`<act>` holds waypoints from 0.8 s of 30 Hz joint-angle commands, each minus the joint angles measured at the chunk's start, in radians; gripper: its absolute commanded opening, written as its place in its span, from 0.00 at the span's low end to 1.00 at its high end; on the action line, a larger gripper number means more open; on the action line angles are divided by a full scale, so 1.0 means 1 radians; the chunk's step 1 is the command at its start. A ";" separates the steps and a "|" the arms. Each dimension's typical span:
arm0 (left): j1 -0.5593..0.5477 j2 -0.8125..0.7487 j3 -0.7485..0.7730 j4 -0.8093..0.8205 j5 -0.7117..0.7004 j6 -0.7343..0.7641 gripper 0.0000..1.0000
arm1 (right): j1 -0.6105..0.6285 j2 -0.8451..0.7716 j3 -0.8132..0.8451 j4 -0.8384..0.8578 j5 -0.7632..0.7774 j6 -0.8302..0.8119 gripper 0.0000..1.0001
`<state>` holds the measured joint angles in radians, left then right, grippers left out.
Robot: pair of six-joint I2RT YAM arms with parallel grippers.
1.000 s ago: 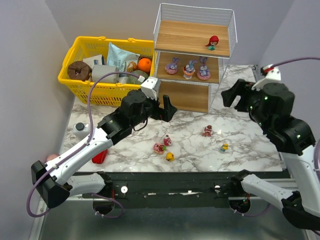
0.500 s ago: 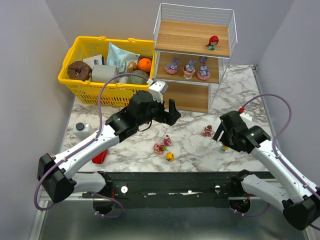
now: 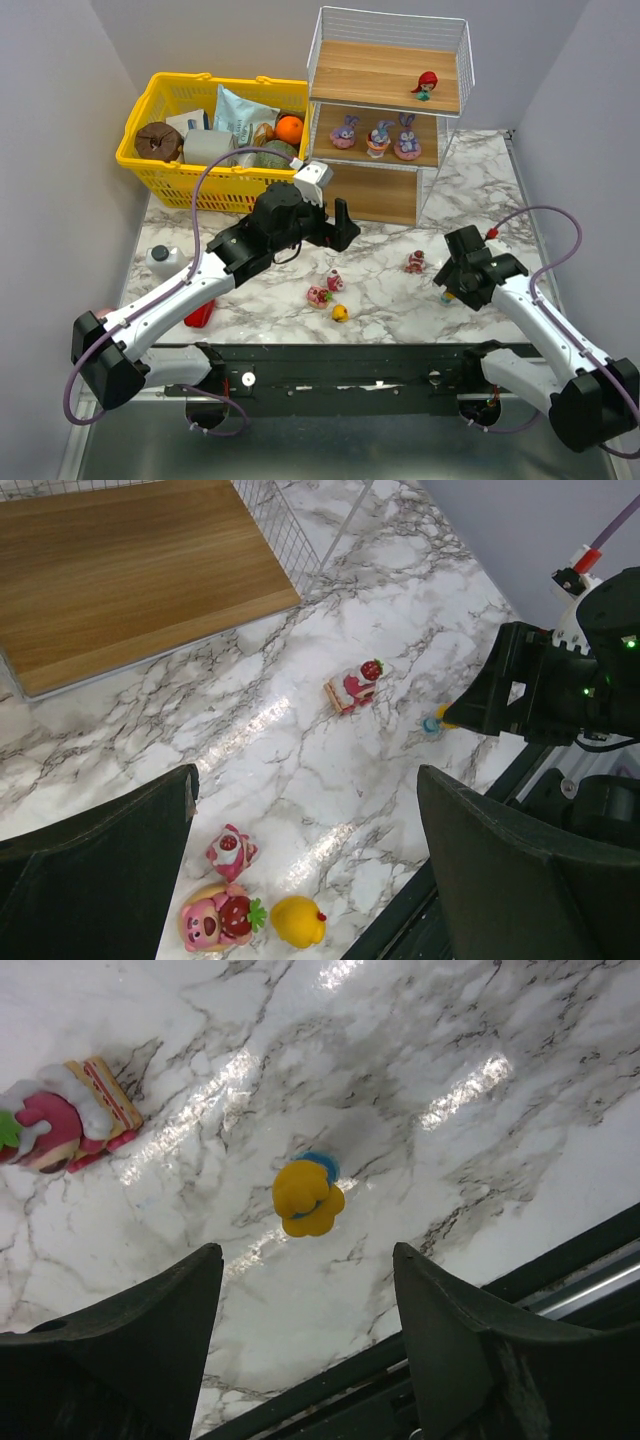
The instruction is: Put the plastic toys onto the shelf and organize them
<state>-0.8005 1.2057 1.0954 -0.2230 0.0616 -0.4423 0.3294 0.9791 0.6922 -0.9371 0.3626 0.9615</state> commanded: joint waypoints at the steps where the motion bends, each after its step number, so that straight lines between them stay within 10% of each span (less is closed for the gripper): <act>1: -0.002 -0.032 -0.020 0.016 0.004 0.011 0.99 | -0.035 0.044 -0.013 0.093 -0.030 -0.040 0.75; 24: -0.002 -0.031 -0.020 0.011 -0.014 0.022 0.99 | -0.090 0.125 -0.074 0.193 -0.059 -0.072 0.62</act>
<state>-0.8005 1.1946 1.0721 -0.2226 0.0608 -0.4351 0.2562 1.0916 0.6334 -0.7872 0.2966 0.9070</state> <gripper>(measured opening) 0.988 0.628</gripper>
